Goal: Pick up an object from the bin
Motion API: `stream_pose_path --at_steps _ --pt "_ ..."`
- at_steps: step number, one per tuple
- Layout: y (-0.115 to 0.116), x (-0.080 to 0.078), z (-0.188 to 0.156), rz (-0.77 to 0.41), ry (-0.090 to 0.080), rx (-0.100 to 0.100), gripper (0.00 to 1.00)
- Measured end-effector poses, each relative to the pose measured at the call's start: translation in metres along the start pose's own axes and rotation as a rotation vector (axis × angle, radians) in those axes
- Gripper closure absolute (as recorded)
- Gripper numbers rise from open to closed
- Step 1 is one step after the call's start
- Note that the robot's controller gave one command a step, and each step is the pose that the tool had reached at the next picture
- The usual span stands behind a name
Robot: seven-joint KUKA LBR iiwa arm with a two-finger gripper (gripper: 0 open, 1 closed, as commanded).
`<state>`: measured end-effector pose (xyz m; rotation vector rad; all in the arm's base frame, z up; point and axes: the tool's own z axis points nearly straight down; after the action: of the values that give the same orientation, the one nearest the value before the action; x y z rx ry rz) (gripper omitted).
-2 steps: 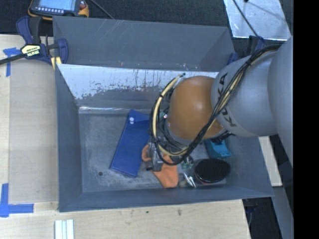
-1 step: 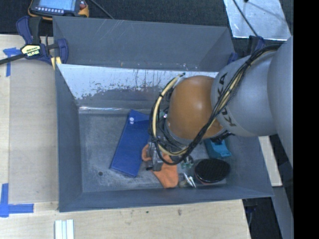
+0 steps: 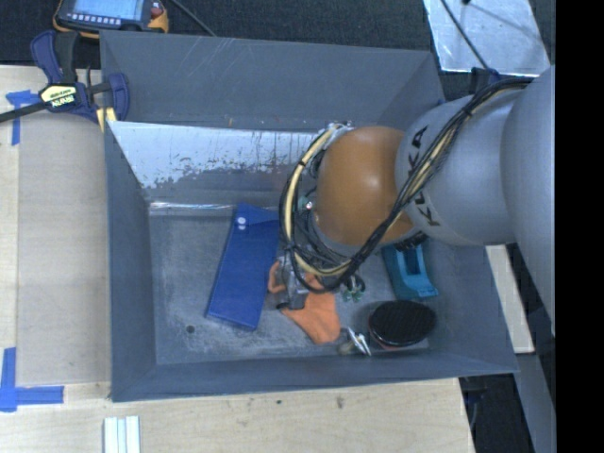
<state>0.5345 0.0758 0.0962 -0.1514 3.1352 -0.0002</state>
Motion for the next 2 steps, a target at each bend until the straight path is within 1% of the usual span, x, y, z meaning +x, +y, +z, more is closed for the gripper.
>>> stream_pose_path --at_steps 1,2 --pt "-0.040 -0.003 0.016 -0.091 -0.001 -0.002 1.00" --pt "-0.045 -0.009 -0.022 -0.079 0.009 0.000 1.00"
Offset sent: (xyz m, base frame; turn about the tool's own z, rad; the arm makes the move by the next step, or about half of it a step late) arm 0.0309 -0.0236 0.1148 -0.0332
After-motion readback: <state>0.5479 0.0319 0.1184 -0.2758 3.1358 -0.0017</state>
